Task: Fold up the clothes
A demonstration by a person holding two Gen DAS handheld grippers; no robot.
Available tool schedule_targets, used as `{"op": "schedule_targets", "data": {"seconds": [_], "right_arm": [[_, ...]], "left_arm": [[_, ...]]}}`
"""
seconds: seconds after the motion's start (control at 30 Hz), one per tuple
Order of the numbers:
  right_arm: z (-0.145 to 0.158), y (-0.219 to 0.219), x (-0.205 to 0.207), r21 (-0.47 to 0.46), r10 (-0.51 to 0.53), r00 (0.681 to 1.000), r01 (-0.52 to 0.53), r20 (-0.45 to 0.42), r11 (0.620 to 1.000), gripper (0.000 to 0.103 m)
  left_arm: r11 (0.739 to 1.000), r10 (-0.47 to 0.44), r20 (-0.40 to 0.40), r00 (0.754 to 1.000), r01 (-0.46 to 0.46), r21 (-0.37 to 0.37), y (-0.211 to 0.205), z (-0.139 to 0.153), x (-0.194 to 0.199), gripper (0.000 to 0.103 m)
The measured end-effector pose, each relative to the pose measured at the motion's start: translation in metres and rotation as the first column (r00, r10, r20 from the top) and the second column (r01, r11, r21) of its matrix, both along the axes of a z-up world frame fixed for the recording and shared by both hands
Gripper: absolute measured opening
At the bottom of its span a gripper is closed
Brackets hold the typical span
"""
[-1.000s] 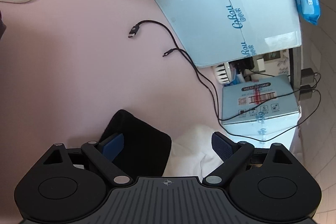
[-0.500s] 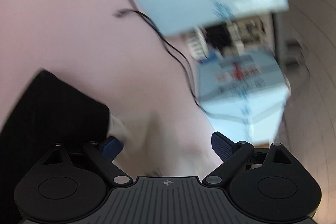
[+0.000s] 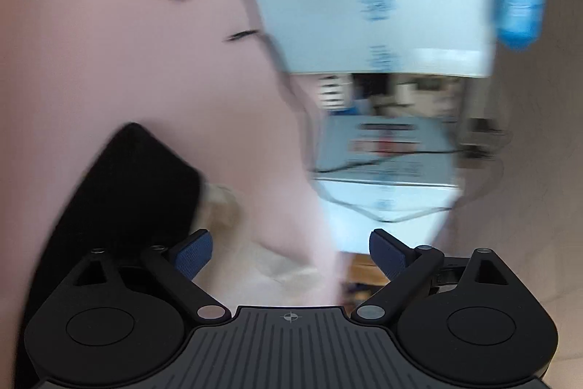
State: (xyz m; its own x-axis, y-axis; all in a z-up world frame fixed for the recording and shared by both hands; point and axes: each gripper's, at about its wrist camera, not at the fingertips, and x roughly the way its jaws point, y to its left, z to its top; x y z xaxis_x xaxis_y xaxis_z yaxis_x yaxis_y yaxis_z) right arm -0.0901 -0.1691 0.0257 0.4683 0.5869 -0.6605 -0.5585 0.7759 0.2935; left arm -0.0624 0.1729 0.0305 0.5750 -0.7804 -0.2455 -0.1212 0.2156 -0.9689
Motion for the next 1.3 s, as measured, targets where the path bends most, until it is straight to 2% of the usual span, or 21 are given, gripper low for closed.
{"op": "schedule_targets", "data": {"seconds": [0.07,0.13,0.23,0.3,0.37,0.4,0.47,0.53,0.57,0.63,0.73,0.83,0.9,0.97,1.03,1.07,1.1,1.13,1.17,1.27,1.3], "right_arm": [[0.008,0.002,-0.004,0.013,0.003,0.999,-0.004,0.051,1.000,0.081],[0.021,-0.011,-0.010,0.107,-0.039,0.994,0.028,0.100,0.994,0.082],[0.028,-0.029,-0.011,0.183,-0.151,0.976,0.122,0.154,0.975,0.089],[0.017,-0.039,0.006,0.155,-0.233,0.969,0.218,0.085,0.963,0.092],[-0.008,-0.047,0.034,0.091,-0.291,0.953,0.298,-0.085,0.950,0.093],[-0.010,-0.052,0.033,0.134,-0.304,0.951,0.309,-0.060,0.941,0.093],[0.000,-0.056,0.035,0.108,-0.344,0.934,0.354,-0.097,0.929,0.089],[0.016,-0.075,0.026,0.184,-0.373,0.921,0.388,-0.112,0.903,0.088],[0.023,-0.085,0.018,0.224,-0.385,0.918,0.397,-0.100,0.890,0.089],[0.038,-0.111,-0.007,0.278,-0.427,0.902,0.428,-0.070,0.860,0.091],[0.052,-0.147,-0.055,0.365,-0.443,0.892,0.445,-0.093,0.818,0.093],[0.051,-0.168,-0.095,0.383,-0.373,0.913,0.407,-0.163,0.829,0.094],[0.045,-0.169,-0.113,0.337,-0.393,0.902,0.431,-0.177,0.837,0.094],[0.026,-0.177,-0.122,0.277,-0.462,0.856,0.514,-0.234,0.812,0.094],[0.012,-0.194,-0.126,0.276,-0.507,0.808,0.583,-0.301,0.765,0.084],[0.005,-0.203,-0.128,0.273,-0.527,0.781,0.616,-0.334,0.739,0.082],[0.010,-0.213,-0.136,0.269,-0.571,0.743,0.663,-0.349,0.698,0.084],[0.016,-0.224,-0.145,0.265,-0.617,0.699,0.711,-0.361,0.651,0.086],[0.027,-0.235,-0.159,0.262,-0.681,0.658,0.753,-0.322,0.604,0.089],[0.047,-0.247,-0.196,0.349,-0.668,0.687,0.724,-0.286,0.595,0.093],[0.049,-0.249,-0.207,0.406,-0.595,0.731,0.681,-0.335,0.609,0.093]], "left_arm": [[1.000,-0.020,0.048,0.999,0.020,0.006,-0.016,0.007,-0.003,0.097],[0.999,-0.041,0.096,0.995,0.040,0.013,-0.033,0.013,-0.007,0.097],[0.991,-0.109,0.045,0.993,0.105,0.082,-0.068,-0.006,0.017,0.097],[0.988,-0.105,-0.017,0.994,0.107,0.111,-0.081,-0.024,0.033,0.097],[0.989,-0.075,-0.059,0.995,0.082,0.120,-0.081,-0.038,0.043,0.096],[0.990,-0.049,-0.093,0.994,0.060,0.126,-0.080,-0.048,0.051,0.096],[0.994,-0.039,-0.101,0.994,0.048,0.094,-0.075,-0.049,0.055,0.096],[0.997,-0.027,-0.107,0.994,0.035,0.073,-0.069,-0.046,0.057,0.096],[0.995,-0.036,-0.090,0.995,0.044,0.093,-0.066,-0.038,0.055,0.096],[0.992,-0.047,-0.063,0.997,0.054,0.118,-0.058,-0.025,0.045,0.096],[0.991,-0.061,-0.027,0.998,0.063,0.114,-0.033,-0.003,0.012,0.097],[0.993,-0.070,0.028,0.997,0.066,0.101,-0.026,0.008,-0.039,0.097],[0.994,-0.073,0.024,0.997,0.071,0.083,-0.022,0.001,-0.066,0.097],[0.993,-0.063,0.008,0.998,0.062,0.098,-0.018,-0.013,-0.081,0.097],[0.992,-0.053,-0.007,0.999,0.053,0.112,-0.014,-0.027,-0.096,0.097],[0.997,-0.029,-0.013,0.999,0.030,0.074,-0.004,-0.036,-0.099,0.091],[0.999,-0.006,-0.019,1.000,0.006,0.036,0.006,-0.045,-0.102,0.091],[0.999,-0.015,-0.016,1.000,0.016,0.051,0.006,-0.040,-0.106,0.092],[0.998,-0.024,-0.013,1.000,0.025,0.065,0.007,-0.036,-0.109,0.095],[0.993,-0.052,-0.004,0.999,0.052,0.110,0.009,-0.021,-0.120,0.096],[0.990,-0.061,-0.001,0.998,0.061,0.124,0.009,-0.017,-0.123,0.096]]}}
